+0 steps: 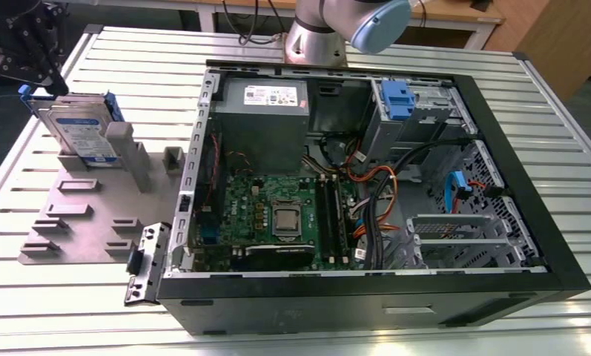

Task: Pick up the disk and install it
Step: 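Pick up the disk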

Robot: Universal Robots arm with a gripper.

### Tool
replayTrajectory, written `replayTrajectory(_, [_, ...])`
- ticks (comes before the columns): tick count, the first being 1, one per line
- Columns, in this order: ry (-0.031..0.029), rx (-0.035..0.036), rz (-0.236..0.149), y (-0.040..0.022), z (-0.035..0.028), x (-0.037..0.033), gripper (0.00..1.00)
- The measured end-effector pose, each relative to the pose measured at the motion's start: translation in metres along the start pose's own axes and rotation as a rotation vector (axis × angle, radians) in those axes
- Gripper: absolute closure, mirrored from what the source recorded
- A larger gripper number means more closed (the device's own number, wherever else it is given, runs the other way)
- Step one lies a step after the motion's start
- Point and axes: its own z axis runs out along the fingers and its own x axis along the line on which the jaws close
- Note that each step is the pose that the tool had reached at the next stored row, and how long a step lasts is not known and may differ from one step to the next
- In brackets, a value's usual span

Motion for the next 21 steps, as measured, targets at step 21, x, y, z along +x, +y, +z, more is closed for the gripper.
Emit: replayTrajectory(21, [-0.0155,-0.0050,-0.039,-0.0068,0.0009,-0.0010,0.89])
